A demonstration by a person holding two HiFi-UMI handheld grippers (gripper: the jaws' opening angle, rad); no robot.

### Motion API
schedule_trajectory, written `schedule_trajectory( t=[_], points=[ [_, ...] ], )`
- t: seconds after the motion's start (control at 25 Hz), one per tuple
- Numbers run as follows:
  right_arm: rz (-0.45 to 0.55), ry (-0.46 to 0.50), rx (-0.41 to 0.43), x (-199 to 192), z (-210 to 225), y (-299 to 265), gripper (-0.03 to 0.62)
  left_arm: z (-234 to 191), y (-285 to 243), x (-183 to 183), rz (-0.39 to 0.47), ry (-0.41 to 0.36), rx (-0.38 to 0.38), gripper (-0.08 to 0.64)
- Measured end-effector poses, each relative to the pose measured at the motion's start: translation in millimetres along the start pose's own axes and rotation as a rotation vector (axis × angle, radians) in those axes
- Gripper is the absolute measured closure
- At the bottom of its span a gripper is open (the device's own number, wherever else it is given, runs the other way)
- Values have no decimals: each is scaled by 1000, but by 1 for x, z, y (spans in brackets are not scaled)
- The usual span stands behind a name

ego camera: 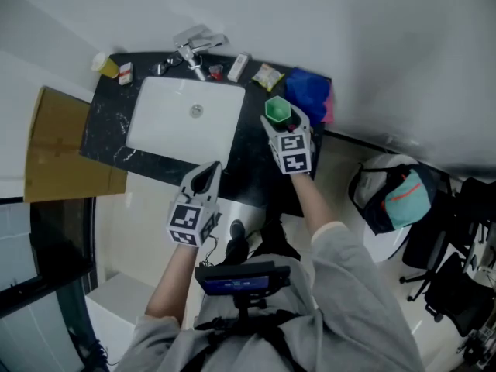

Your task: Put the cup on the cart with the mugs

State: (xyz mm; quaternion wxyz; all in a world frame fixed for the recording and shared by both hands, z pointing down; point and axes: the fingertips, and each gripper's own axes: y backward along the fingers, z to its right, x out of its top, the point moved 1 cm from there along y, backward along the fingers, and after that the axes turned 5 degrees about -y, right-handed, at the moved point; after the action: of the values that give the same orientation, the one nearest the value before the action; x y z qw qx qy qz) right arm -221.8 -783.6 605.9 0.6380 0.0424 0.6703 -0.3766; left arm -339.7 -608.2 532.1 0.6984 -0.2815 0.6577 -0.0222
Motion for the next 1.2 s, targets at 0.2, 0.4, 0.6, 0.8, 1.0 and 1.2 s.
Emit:
schedule_trajectory(
  t=[0.2, 0.4, 0.6, 0.8, 1.0, 1.2],
  points=[
    [9, 5, 32, 8, -17, 42, 268, -7, 13, 0, 6, -1, 6, 560],
    [7, 31, 73, 14, -46, 89, 268, -10, 29, -7, 20, -23, -9, 560],
    [14, 33, 89, 15, -76, 146, 268, -10, 49, -15, 39, -47, -18, 560],
    [15, 26, 59, 4, -98, 188, 268, -9, 70, -17, 60, -68, -33, 560],
    [55, -12, -7, -2, -108, 222, 268, -1, 88, -10, 88, -108, -79, 560],
    [87, -57, -127, -17, -106, 272, 270, 23, 96, 6, 124, -178, -187, 560]
  ],
)
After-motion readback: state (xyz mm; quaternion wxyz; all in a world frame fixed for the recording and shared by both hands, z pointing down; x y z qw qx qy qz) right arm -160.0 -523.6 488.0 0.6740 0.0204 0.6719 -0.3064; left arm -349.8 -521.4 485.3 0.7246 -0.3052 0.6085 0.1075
